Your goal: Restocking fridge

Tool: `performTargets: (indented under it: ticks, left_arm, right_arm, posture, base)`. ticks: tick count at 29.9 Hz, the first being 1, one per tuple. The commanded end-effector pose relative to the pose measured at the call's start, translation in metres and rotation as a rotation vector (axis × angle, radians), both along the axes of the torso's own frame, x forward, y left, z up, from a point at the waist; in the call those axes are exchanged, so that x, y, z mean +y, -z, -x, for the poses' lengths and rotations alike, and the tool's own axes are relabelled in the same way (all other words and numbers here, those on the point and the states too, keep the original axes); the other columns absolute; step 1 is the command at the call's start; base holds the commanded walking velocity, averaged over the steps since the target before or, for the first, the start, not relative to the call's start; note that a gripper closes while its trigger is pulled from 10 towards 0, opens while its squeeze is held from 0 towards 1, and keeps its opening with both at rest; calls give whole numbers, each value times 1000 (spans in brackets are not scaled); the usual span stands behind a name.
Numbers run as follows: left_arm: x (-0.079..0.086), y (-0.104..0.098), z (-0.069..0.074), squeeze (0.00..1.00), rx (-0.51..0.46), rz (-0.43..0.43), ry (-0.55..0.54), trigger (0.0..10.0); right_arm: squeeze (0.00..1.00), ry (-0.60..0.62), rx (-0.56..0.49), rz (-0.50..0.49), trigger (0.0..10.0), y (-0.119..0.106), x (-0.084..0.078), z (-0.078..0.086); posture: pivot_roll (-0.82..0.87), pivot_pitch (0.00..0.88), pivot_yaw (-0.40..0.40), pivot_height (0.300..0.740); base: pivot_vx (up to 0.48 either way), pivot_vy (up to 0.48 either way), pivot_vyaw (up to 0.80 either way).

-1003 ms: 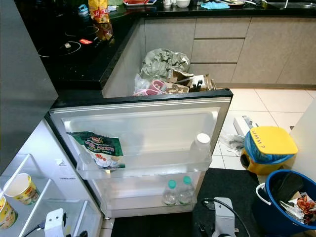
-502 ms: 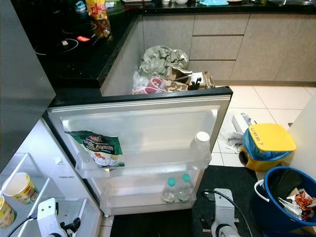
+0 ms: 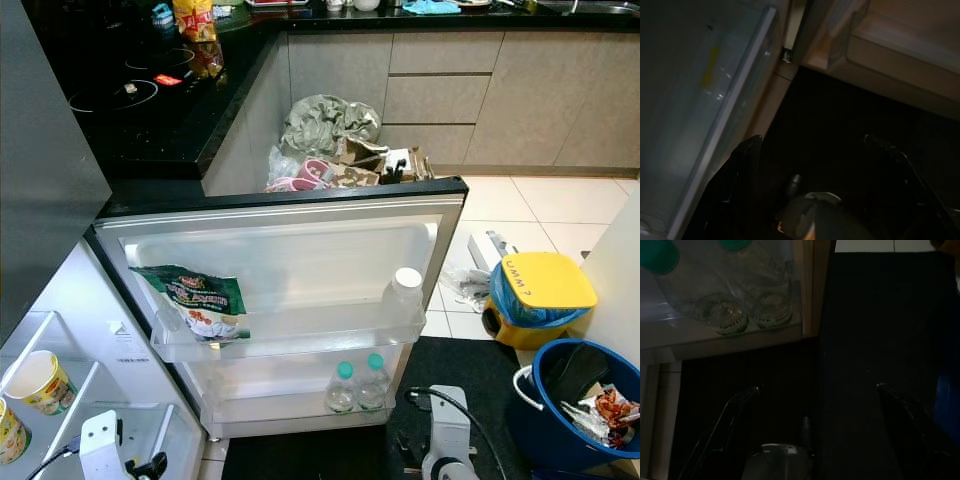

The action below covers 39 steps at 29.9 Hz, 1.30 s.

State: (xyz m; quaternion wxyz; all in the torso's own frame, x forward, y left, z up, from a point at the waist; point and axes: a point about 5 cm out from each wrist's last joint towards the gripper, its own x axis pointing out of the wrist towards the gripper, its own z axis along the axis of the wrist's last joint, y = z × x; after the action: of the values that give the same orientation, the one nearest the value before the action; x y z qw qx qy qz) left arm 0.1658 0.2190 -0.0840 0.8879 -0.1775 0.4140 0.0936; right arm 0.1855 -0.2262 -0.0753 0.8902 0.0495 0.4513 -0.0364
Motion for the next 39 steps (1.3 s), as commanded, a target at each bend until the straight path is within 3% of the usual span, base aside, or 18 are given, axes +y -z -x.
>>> performTargets:
  ticks: [1, 16, 22, 39]
  left_arm:
    - [-4, 4, 7, 0, 29, 30, -9, 10000]
    - [-6, 12, 26, 0, 96, 66, 1, 10000]
    - [-3, 14, 33, 0, 121, 58, 1, 10000]
    - [-7, 16, 37, 0, 133, 76, 5, 10000]
  right_arm:
    - [0, 31, 12, -19, 10000, 2, -2, 4]
    - [0, 20, 40, -19, 10000, 3, -6, 9]
    - [0, 22, 45, -16, 10000, 2, -11, 10]
    - [0, 2, 87, -19, 10000, 8, -14, 25]
  posture:
    - [4, 0, 14, 740]
    - [-12, 0, 31, 740]
    - [-19, 0, 31, 740]
    - [-28, 0, 29, 740]
  base:
    - [0, 0, 0]
    - [0, -96, 0]
    - [0, -449, 0]
    - [0, -480, 0]
